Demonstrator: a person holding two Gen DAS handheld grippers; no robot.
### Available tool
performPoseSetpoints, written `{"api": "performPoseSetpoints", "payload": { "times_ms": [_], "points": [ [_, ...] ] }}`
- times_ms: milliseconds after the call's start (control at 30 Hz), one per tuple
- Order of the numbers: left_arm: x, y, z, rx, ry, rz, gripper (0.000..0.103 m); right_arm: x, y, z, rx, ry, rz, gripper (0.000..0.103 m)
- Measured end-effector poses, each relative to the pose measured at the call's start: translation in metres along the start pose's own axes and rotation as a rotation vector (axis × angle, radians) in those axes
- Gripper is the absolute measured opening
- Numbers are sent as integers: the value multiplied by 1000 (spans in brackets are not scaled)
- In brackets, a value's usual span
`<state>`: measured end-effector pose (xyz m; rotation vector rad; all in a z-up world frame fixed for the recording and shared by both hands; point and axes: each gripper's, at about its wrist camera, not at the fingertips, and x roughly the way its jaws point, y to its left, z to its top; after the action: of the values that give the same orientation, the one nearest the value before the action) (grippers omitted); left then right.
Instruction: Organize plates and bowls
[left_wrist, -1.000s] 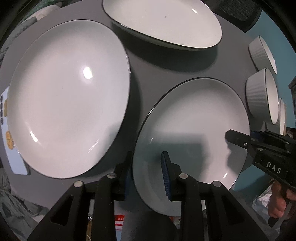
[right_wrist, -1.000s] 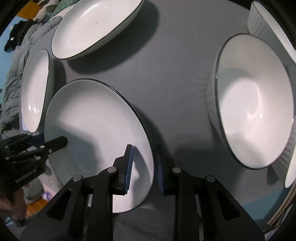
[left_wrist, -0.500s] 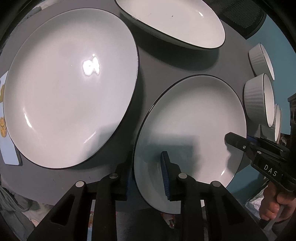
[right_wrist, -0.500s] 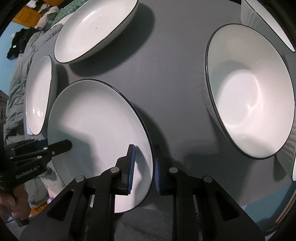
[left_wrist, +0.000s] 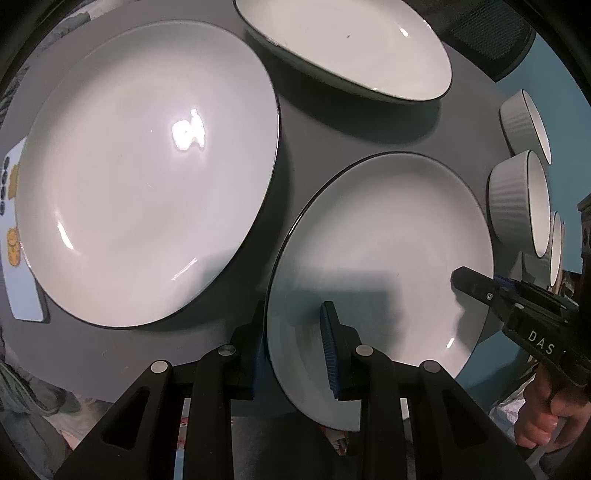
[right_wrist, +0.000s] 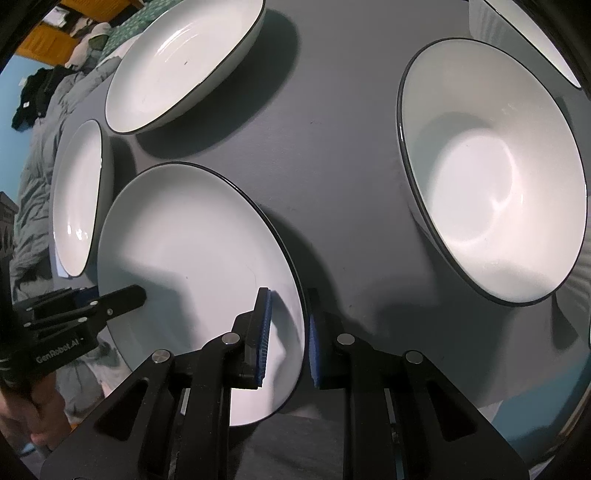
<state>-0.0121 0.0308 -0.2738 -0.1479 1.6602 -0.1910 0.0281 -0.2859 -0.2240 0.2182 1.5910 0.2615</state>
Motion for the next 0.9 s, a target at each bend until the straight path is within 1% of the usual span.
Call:
{"api": "performPoseSetpoints", "payload": {
  "times_ms": [67, 167, 300, 500, 633, 733, 767, 900],
  "points": [
    [-3, -3, 1, 6, -6, 6, 26, 1, 7, -1, -7, -4, -5, 17],
    [-3, -11, 12, 2, -5, 2, 26, -1, 9, 1, -5, -9, -2, 16],
    [-13, -12, 21, 7, -23, -2, 26, -14, 11, 10, -5, -32, 18, 15],
    [-21, -11, 40, 7, -52, 2, 27, -23, 21, 28, -29, -58, 18, 14],
    [-28, -9, 62, 7, -77, 11, 27, -26, 24, 46, -37, -73, 41, 13],
    [-32, -8, 80, 7, -102, 22, 27, -31, 30, 60, -51, -85, 39, 13],
    [-40, -5, 95, 5, -109, 23, 27, -32, 32, 65, -54, -88, 40, 13],
    [-43, -1, 125, -6, -128, 36, 28, -34, 39, 90, -74, -99, 40, 13]
  ]
}}
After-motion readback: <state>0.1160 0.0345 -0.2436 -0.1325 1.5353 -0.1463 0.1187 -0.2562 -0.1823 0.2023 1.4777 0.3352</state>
